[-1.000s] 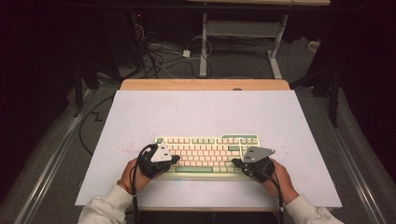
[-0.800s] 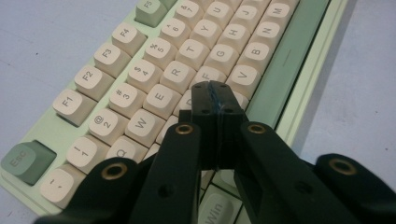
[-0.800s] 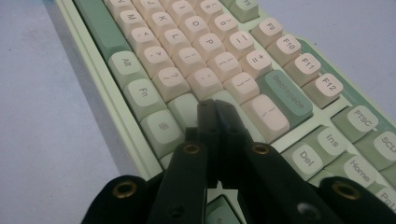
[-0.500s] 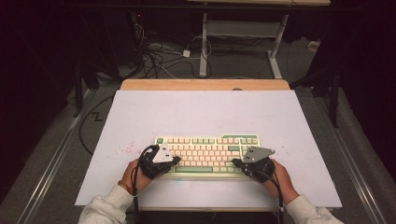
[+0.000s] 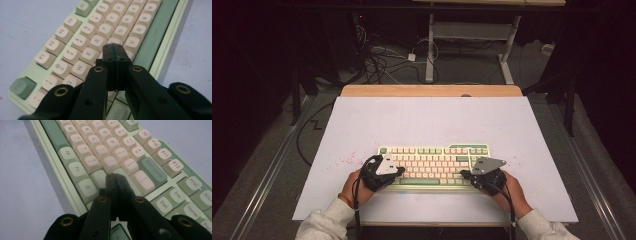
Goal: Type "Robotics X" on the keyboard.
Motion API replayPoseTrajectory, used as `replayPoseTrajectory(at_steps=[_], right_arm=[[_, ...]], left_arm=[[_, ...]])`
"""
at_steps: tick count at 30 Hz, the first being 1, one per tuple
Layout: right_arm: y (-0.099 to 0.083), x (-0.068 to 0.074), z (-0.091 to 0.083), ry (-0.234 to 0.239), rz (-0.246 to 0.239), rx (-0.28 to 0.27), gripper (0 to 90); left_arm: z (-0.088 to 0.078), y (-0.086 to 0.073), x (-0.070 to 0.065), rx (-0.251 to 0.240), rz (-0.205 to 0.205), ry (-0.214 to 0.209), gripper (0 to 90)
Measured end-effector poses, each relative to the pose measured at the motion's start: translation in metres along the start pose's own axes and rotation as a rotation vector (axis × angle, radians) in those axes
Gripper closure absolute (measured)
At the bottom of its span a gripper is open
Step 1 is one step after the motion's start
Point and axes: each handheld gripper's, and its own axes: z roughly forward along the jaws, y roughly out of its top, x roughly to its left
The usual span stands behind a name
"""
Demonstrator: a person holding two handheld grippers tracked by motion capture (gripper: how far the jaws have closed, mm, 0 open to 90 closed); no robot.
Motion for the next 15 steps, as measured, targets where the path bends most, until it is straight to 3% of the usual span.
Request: replayPoseTrajectory(at_steps=[15], right_arm=[[0.0002, 0.0004, -0.0006, -0.005, -0.019, 0.005, 89.8]], left_arm=[[-0.0055, 0.0003, 0.001, -0.021, 0.0, 0.014, 87.6]])
